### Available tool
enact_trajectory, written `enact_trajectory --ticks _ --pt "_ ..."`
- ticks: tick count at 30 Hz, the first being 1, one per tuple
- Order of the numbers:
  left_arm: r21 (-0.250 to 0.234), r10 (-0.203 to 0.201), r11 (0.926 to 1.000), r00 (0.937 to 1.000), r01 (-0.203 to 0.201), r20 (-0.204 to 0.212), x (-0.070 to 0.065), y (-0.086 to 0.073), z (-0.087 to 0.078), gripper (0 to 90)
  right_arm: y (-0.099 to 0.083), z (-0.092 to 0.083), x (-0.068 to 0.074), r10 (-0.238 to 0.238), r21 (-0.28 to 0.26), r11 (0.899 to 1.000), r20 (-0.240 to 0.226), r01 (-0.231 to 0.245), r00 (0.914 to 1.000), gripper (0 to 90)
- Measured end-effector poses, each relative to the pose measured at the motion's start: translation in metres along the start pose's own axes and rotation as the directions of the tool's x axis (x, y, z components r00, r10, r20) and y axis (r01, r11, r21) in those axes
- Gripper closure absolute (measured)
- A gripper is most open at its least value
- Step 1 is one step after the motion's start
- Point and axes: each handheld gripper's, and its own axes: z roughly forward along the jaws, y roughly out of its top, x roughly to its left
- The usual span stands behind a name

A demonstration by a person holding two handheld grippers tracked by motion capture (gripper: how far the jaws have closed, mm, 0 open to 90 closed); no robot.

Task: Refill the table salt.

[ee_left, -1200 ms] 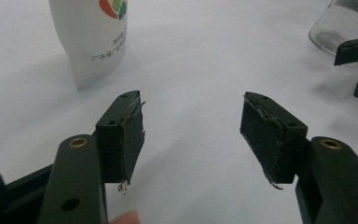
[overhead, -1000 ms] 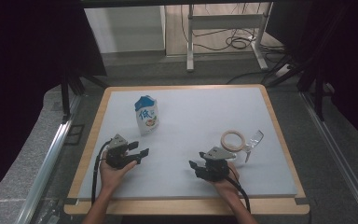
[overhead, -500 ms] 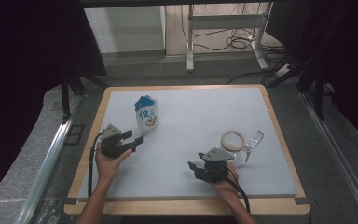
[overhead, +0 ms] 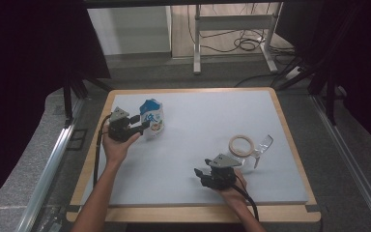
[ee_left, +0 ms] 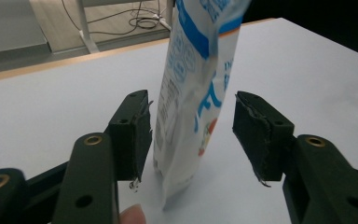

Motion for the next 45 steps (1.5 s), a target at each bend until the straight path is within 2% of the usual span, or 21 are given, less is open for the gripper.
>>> enact_trajectory --ticks 7,12,18,27,30,33,37,45 --pt "-0.001 -0.004 1.0000 1.0000 0.004 -0.006 0.001 -0.001 0.013 62.9 0.000 0.000 0.000 0.001 0.002 1.000 -0.003 -0.001 1.0000 44.3" --pt "-0.024 -0.012 0.9996 0.9999 0.012 0.007 0.004 0.000 0.016 70.6 -0.001 0.000 -0.001 0.004 0.004 1.000 -0.002 -0.004 1.0000 44.3" --pt "-0.043 -0.019 0.9989 0.9996 0.020 0.018 0.004 0.004 0.017 70.7 -0.001 0.001 0.000 0.000 0.002 1.000 -0.004 0.000 1.0000 44.3" --pt "-0.060 0.012 0.9982 0.9997 -0.010 0.021 0.004 0.003 0.019 83.9 -0.001 0.000 0.000 0.002 0.004 1.000 -0.004 -0.002 1.0000 44.2" --pt "-0.075 0.007 0.9972 0.9992 -0.004 0.039 0.005 0.001 0.020 87.8 -0.001 0.000 0.000 0.002 0.004 1.000 -0.002 -0.002 1.0000 44.2" --pt "-0.091 -0.007 0.9957 0.9982 0.012 0.060 0.007 -0.001 0.020 89.0 -0.001 0.000 0.000 0.001 0.004 1.000 -0.001 -0.001 1.0000 44.1" --pt "-0.107 0.002 0.9943 0.9975 0.006 0.071 0.005 -0.001 0.021 89.5 -0.001 0.000 0.001 0.002 0.001 1.000 -0.002 -0.002 1.0000 43.9" --pt "-0.115 -0.006 0.9932 0.9946 0.018 0.103 -0.001 0.002 0.017 89.9 0.000 -0.003 0.001 -0.001 -0.021 1.000 0.003 0.001 1.0000 43.9"
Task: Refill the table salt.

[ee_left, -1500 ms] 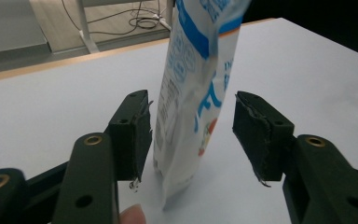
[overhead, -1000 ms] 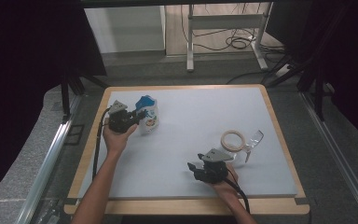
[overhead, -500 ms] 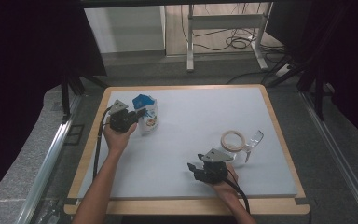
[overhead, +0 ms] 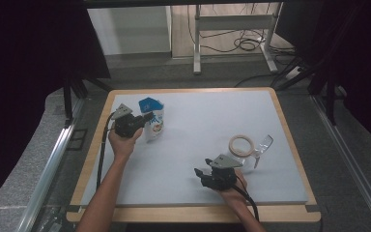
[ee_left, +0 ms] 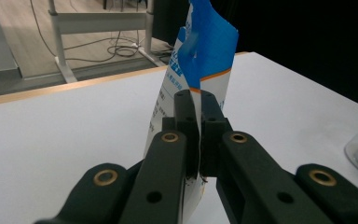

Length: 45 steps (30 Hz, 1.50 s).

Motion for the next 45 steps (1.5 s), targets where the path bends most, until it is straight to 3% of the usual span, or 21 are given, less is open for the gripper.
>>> enact_trajectory --ticks 9,18,32,45 --pt "-0.002 0.012 0.9999 0.9979 -0.012 0.063 -0.012 0.005 -0.015 90.0 0.000 -0.001 0.003 -0.010 -0.015 1.000 -0.015 0.010 0.9998 43.9" --pt "-0.036 -0.011 0.9992 0.9884 0.016 0.152 -0.026 0.011 -0.030 90.0 -0.001 0.000 0.005 -0.012 -0.013 1.000 -0.015 0.012 0.9998 43.7" --pt "-0.031 -0.003 0.9995 0.9797 0.009 0.201 -0.043 0.010 -0.040 90.0 -0.002 -0.001 0.007 -0.016 -0.020 1.000 -0.023 0.015 0.9996 42.4" --pt "-0.025 0.016 0.9996 0.9686 -0.011 0.248 -0.069 0.008 -0.039 90.0 -0.001 -0.001 0.011 -0.038 -0.030 0.999 0.034 0.039 0.9987 32.7"
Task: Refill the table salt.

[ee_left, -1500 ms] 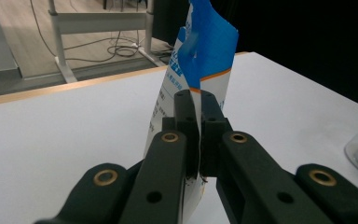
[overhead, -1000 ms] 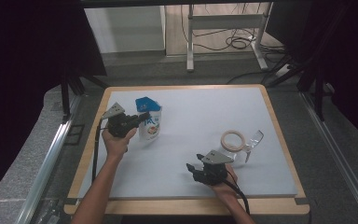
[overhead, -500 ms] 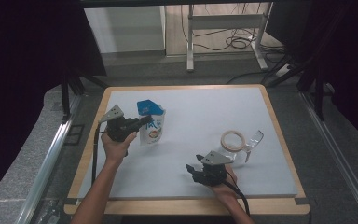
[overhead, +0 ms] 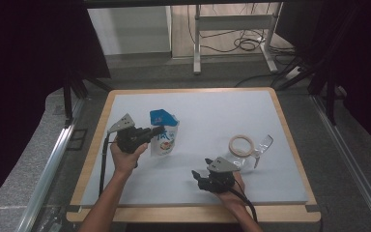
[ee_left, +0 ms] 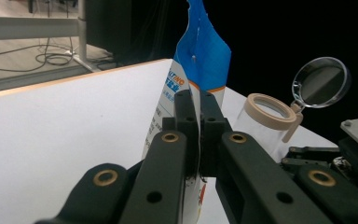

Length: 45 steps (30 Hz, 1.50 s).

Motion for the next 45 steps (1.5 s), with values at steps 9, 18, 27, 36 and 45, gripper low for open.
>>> enact_trajectory --ticks 9,18,27,36,45 --pt "0.020 0.019 0.9996 0.9992 -0.020 0.036 -0.019 0.005 0.012 90.0 -0.001 0.002 0.003 -0.020 0.007 1.000 0.026 0.020 0.9995 28.7" --pt "0.046 0.037 0.9981 0.9952 -0.041 0.091 -0.034 0.013 0.028 90.0 -0.001 0.002 0.005 -0.037 0.007 0.999 0.039 0.037 0.9986 28.3" --pt "0.066 0.053 0.9960 0.9915 -0.061 0.119 -0.045 0.017 0.042 90.0 0.000 0.004 0.002 -0.033 0.015 0.999 0.057 0.032 0.9978 28.2" --pt "0.045 0.044 0.9977 0.9861 -0.051 0.160 -0.058 0.027 0.042 90.0 0.003 0.008 -0.002 -0.022 0.013 1.000 0.072 0.021 0.9972 27.8" --pt "0.049 0.050 0.9969 0.9785 -0.061 0.200 -0.071 0.029 0.043 90.0 0.011 0.013 -0.001 -0.035 -0.003 0.999 0.086 0.035 0.9957 27.8"
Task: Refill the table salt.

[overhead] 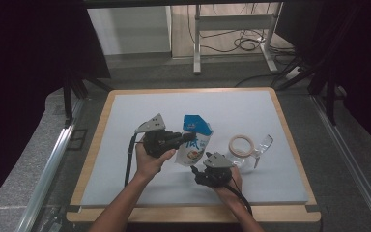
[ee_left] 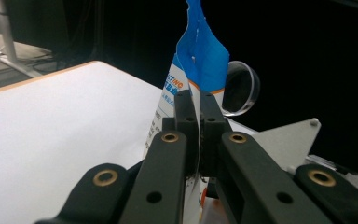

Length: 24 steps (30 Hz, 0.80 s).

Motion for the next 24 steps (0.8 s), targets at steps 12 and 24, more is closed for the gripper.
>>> enact_trajectory --ticks 12,24 --pt "0.016 -0.017 0.9997 0.9996 0.016 0.023 0.001 0.001 0.017 90.0 0.002 -0.005 0.003 -0.078 -0.049 0.996 0.030 0.079 0.9965 33.4" --pt "0.035 -0.037 0.9987 0.9986 0.036 0.037 0.007 0.000 0.028 90.0 -0.005 -0.005 0.003 -0.084 -0.033 0.996 0.033 0.085 0.9959 35.8"
